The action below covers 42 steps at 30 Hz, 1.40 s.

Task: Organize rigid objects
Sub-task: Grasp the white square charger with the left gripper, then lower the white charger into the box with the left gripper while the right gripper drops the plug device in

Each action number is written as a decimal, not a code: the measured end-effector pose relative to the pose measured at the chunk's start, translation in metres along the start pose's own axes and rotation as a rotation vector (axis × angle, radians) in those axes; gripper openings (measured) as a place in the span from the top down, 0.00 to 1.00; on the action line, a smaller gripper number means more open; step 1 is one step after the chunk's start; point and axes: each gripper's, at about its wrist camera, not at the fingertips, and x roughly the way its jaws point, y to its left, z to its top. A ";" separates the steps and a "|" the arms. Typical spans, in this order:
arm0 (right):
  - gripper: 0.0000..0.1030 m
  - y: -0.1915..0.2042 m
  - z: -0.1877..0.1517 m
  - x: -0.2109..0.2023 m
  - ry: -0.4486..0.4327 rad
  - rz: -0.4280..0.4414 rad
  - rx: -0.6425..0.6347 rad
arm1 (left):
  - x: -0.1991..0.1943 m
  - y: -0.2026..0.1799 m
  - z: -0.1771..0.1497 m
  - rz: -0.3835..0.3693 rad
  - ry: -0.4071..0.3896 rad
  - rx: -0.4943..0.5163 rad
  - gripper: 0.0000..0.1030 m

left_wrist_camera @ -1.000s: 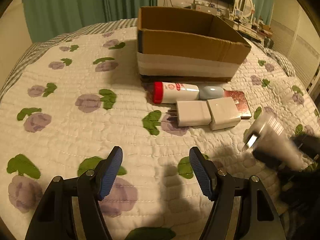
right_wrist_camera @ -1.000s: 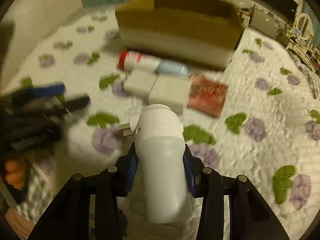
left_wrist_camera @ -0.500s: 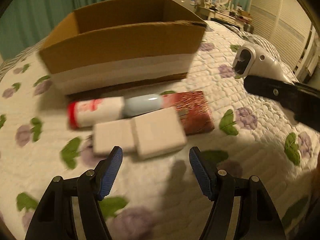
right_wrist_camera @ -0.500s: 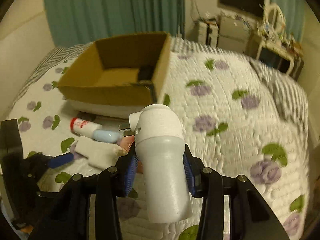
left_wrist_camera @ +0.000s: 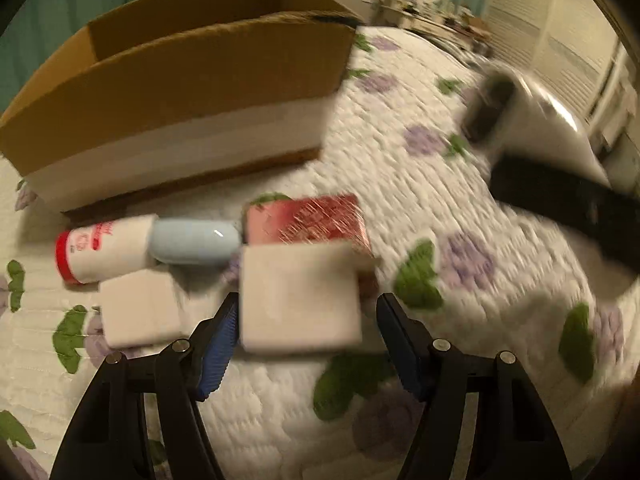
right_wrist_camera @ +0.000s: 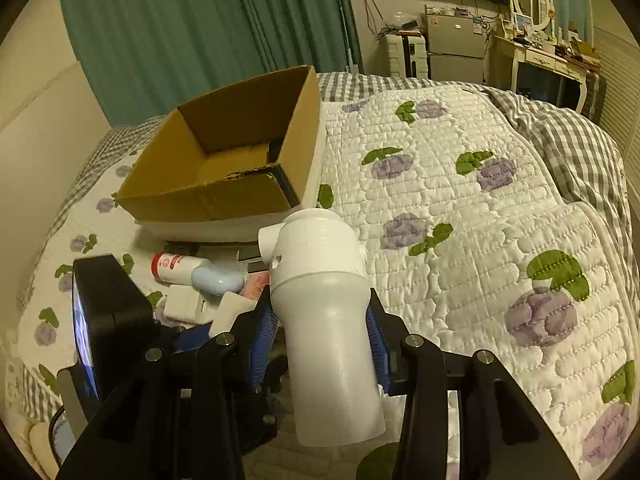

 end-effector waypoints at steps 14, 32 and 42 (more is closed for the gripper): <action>0.60 -0.001 -0.007 0.011 0.039 -0.072 -0.004 | -0.036 -0.002 0.011 0.053 -0.066 0.007 0.51; 0.60 0.058 0.012 -0.042 -0.066 -0.141 -0.154 | -0.157 0.048 0.042 0.126 -0.279 -0.041 0.51; 0.60 0.093 0.088 -0.058 -0.207 -0.086 -0.213 | -0.179 0.086 0.103 0.172 -0.368 -0.036 0.51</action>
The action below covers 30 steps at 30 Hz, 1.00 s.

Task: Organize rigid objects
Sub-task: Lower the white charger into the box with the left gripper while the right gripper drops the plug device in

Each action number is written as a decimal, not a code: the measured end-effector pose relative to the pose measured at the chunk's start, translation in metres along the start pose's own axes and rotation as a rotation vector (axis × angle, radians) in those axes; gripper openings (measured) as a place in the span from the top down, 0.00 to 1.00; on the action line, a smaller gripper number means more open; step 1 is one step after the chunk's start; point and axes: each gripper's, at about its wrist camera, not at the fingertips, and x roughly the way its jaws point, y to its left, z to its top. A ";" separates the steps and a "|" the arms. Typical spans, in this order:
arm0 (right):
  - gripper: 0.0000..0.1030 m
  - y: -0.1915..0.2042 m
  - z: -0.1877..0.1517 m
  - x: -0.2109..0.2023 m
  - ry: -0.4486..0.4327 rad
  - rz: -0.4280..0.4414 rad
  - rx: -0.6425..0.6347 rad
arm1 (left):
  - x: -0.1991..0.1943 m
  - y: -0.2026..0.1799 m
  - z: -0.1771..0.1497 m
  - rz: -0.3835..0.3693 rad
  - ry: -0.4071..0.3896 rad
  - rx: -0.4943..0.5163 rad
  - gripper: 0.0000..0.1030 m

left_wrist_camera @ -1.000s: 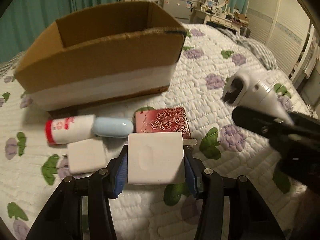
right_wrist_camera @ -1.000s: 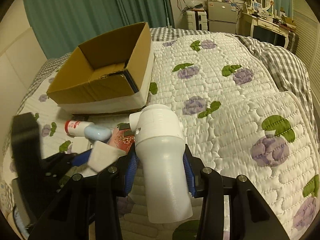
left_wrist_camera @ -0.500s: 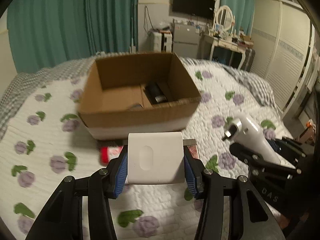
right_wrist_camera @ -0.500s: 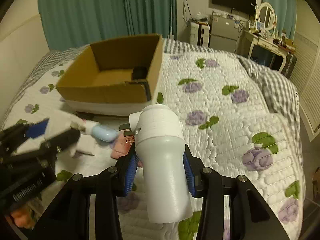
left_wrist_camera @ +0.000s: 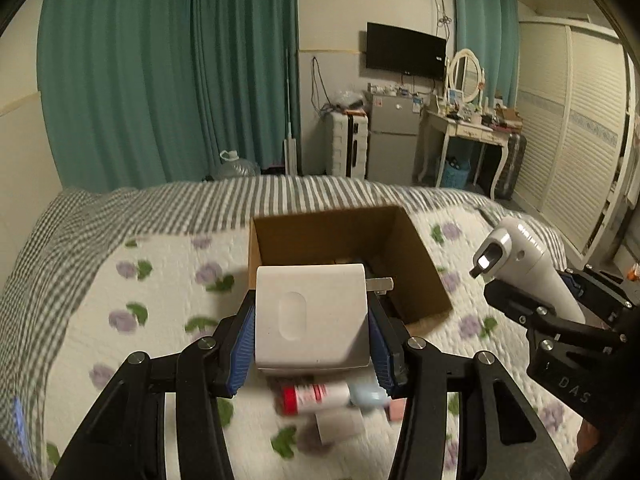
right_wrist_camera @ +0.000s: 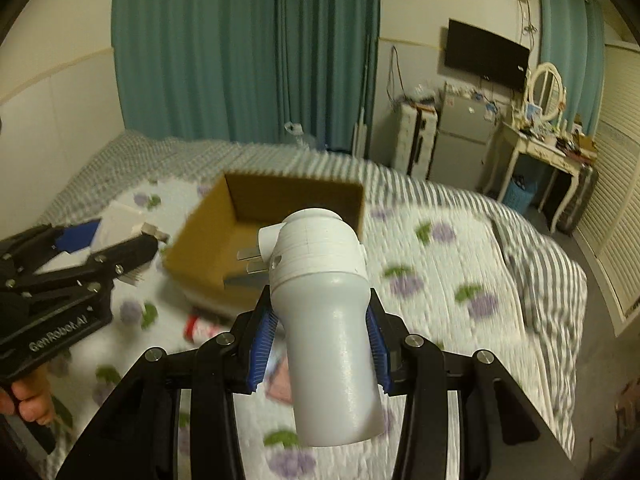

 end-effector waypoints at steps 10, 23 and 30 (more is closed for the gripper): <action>0.60 0.000 0.074 0.067 -0.070 0.019 -0.031 | 0.091 0.006 0.052 0.017 0.053 0.039 0.51; 0.60 -0.021 0.060 0.158 0.028 0.040 0.011 | 0.169 0.004 0.022 0.037 0.168 0.048 0.49; 0.60 -0.029 0.056 0.153 0.032 0.026 0.029 | 0.159 0.004 0.013 0.047 0.201 0.040 0.42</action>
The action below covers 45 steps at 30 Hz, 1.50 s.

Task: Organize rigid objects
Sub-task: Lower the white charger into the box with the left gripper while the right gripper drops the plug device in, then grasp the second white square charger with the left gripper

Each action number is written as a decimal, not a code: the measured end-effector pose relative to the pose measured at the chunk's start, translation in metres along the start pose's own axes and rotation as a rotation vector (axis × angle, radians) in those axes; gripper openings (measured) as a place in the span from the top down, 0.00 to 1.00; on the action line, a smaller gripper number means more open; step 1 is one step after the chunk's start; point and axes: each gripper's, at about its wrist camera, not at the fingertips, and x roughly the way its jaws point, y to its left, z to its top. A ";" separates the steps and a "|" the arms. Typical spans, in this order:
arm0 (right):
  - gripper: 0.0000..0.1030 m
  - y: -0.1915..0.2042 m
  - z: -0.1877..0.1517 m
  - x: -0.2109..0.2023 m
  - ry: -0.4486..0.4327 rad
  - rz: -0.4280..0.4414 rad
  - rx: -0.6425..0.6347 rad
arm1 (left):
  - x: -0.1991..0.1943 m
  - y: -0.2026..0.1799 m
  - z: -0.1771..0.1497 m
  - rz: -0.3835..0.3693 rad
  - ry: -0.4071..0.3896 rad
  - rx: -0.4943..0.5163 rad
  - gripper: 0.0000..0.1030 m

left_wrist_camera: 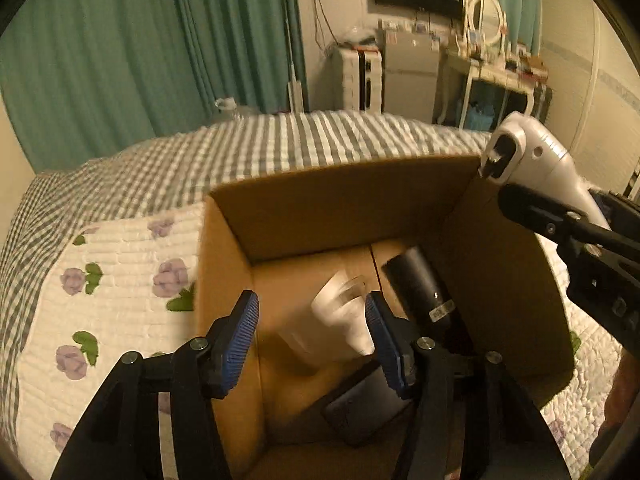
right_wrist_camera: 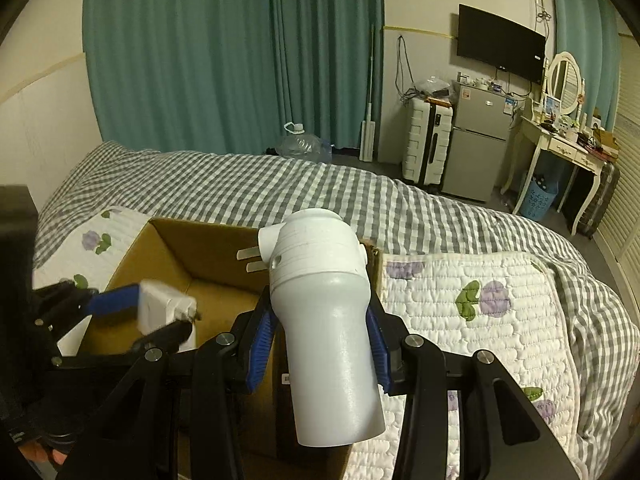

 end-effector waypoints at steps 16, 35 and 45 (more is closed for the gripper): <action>0.59 0.032 -0.015 0.036 0.095 0.092 -0.022 | -0.038 0.037 -0.020 0.017 -0.076 -0.092 0.36; 0.05 0.014 -0.067 -0.103 -0.103 -0.037 -0.019 | -0.117 0.046 -0.070 0.058 -0.099 -0.136 0.35; 0.00 -0.011 -0.153 -0.097 0.066 -0.044 0.072 | -0.089 0.012 -0.131 0.060 -0.002 -0.138 0.35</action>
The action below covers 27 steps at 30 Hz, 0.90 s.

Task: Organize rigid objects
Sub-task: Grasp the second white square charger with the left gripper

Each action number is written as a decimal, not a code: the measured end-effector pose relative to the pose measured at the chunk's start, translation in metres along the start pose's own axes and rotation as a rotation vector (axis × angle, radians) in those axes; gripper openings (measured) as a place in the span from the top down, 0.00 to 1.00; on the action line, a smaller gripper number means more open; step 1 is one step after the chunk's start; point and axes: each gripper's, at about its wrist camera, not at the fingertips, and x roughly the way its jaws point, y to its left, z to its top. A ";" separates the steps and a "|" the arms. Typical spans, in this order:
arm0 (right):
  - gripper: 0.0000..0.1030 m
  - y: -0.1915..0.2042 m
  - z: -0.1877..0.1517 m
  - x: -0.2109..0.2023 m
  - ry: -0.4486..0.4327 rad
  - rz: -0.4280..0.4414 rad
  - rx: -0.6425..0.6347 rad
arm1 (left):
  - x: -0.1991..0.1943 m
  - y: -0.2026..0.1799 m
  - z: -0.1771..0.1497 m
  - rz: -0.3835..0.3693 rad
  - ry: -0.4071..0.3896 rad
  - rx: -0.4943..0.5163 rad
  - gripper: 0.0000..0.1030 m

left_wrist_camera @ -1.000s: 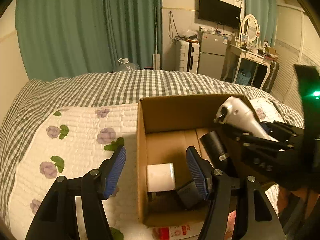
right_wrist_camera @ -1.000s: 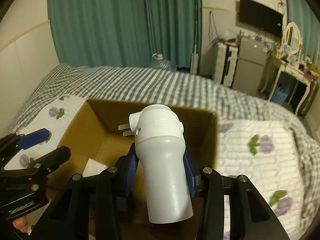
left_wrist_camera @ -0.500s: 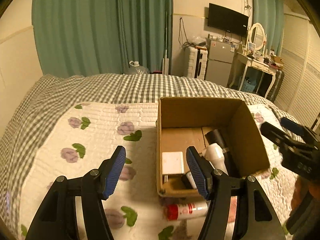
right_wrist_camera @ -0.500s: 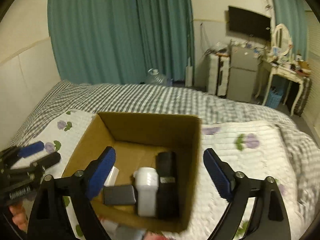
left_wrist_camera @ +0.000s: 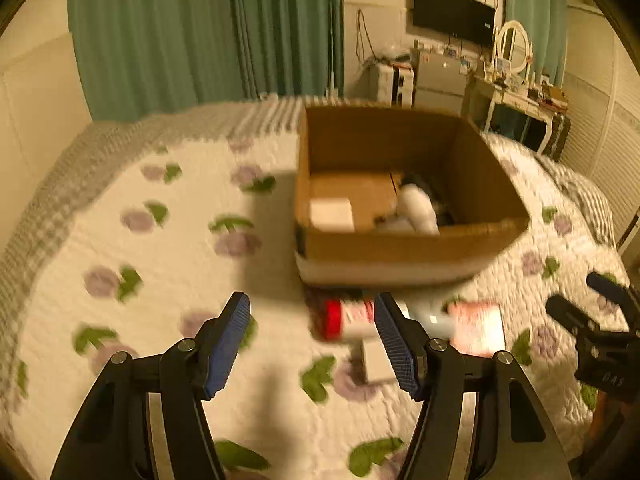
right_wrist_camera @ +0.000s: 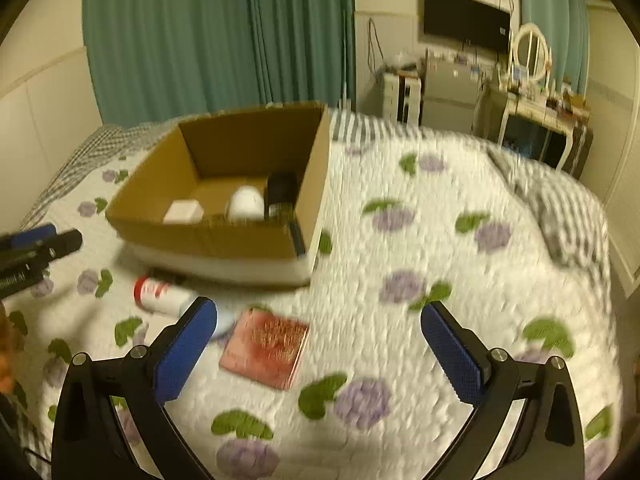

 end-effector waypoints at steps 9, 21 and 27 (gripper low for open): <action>0.00 -0.003 -0.010 0.023 0.055 -0.007 0.027 | 0.047 -0.044 -0.043 -0.078 0.142 0.065 0.35; 0.00 -0.002 -0.013 0.040 0.112 -0.028 0.041 | 0.071 -0.063 -0.048 -0.094 0.177 0.140 0.37; 0.00 0.009 -0.018 0.051 0.148 -0.025 -0.005 | 0.048 -0.044 -0.048 -0.143 0.139 0.085 0.47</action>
